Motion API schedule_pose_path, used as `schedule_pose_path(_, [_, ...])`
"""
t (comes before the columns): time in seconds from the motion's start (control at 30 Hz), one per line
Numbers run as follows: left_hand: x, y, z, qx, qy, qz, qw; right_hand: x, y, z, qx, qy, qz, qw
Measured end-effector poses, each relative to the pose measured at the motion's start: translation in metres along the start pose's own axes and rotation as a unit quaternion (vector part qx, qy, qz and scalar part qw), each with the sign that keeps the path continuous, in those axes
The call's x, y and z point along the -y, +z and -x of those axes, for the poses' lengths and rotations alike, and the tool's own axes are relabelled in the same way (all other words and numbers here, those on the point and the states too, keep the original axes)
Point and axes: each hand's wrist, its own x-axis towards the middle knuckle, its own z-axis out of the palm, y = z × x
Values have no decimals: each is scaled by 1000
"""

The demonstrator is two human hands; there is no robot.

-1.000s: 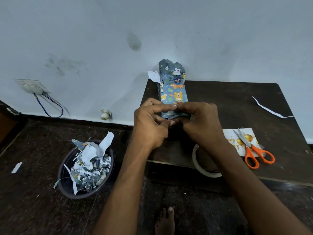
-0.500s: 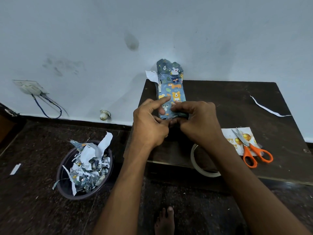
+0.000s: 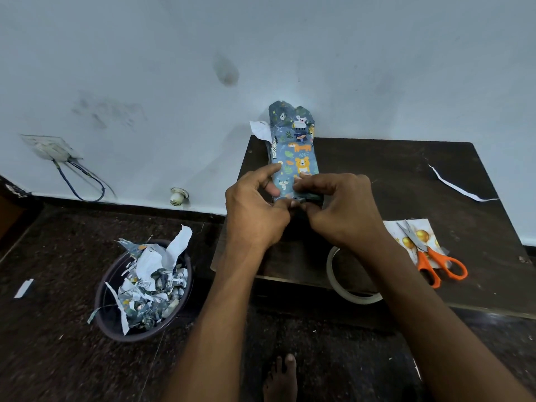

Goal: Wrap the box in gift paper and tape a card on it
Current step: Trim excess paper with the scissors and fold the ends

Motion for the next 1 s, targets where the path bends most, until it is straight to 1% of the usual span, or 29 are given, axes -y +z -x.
schedule_pose_path(0.13, [1, -1, 0, -30, 12, -41, 999, 5, -3, 1, 3, 1, -7, 1000])
schedule_pose_path(0.23, [1, -2, 3, -34, 30, -67, 997, 8, -4, 2, 8, 9, -17, 1000])
schedule_pose_path(0.53, [2, -4, 9, -4, 49, -56, 997, 10, -5, 1, 13, 10, -10, 1000])
schedule_pose_path(0.8, [0, -2, 7, -13, 47, -70, 996, 8, -5, 2, 12, -17, 6, 1000])
schedule_pose_path(1.0, [-2, -2, 7, -27, 49, -87, 995, 4, -2, 1, 5, -19, 12, 1000])
